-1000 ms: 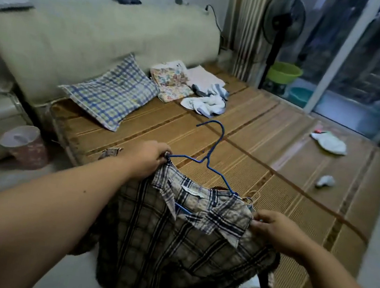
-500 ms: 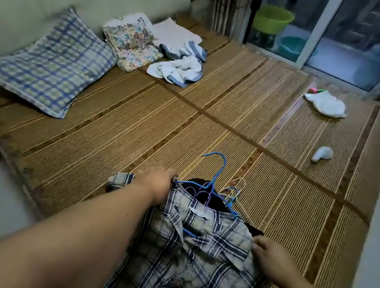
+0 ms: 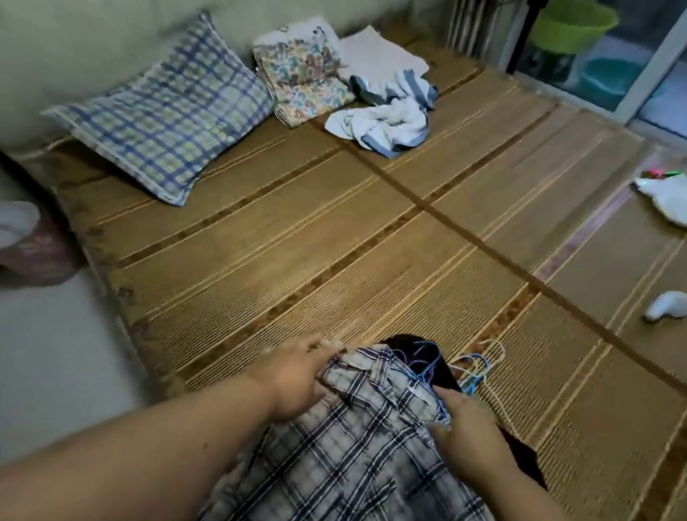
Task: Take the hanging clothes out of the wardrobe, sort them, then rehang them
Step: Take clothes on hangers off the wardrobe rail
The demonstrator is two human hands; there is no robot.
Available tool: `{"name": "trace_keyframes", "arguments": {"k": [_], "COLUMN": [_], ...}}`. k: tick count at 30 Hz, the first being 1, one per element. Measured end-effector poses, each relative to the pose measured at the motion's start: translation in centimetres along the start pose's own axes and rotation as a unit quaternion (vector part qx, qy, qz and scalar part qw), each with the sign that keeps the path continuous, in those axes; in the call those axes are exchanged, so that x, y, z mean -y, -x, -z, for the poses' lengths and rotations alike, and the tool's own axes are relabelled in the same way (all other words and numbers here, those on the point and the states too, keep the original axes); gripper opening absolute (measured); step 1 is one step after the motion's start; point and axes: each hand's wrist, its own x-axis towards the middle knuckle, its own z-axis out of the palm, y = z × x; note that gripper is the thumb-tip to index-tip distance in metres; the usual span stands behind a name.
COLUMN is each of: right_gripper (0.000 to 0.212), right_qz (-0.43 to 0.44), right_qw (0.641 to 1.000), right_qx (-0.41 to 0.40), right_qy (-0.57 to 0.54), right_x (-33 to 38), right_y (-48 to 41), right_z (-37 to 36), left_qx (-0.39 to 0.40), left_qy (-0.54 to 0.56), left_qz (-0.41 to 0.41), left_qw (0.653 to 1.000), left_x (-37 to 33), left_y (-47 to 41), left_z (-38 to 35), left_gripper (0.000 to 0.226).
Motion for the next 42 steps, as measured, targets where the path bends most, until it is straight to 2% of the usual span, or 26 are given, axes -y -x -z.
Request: {"name": "trace_keyframes", "arguments": {"k": [4,8,13,18,26,30,36,39,42], "right_gripper": [0.055,0.054,0.056,0.057,0.057,0.055,0.058,0.059,0.057], "right_qz": [0.105,0.233,0.394,0.533,0.707,0.78,0.852,0.878,0.895], "right_qw": [0.993,0.968,0.913,0.836,0.699,0.621,0.523,0.477,0.439], "right_qx": [-0.016,-0.039,-0.045,-0.05,-0.036,-0.026,0.018,0.036,0.048], "right_qy": [0.053,0.078,0.097,0.121,0.102,0.07,0.008,-0.033,-0.06], "right_x": [7.3,16.0,28.5,40.5,55.8,61.6,68.2,71.5,74.9], "right_y": [0.2,1.4,6.2,14.9,32.2,41.9,53.4,57.8,61.2], "right_z": [0.9,1.0,-0.7,-4.1,-9.7,-11.8,-13.4,-13.6,-13.5], "left_qx": [-0.047,-0.11,-0.187,-0.278,-0.346,-0.386,-0.423,-0.428,-0.405], "left_qy": [-0.016,-0.023,-0.015,-0.035,-0.054,-0.091,-0.164,-0.239,-0.333], "left_qz": [0.013,0.057,0.142,0.256,0.448,0.535,0.636,0.666,0.675], "left_qw": [0.999,0.992,0.972,0.925,0.822,0.746,0.624,0.562,0.519], "left_x": [3.2,6.8,11.7,16.7,20.8,20.6,18.2,16.9,16.1], "left_y": [4.5,10.9,22.0,35.0,57.8,68.6,79.5,83.7,86.9], "left_z": [2.9,5.8,8.4,9.6,9.6,9.7,11.8,13.8,16.4], "left_gripper": [0.064,0.065,0.064,0.062,0.061,0.059,0.061,0.065,0.064]}}
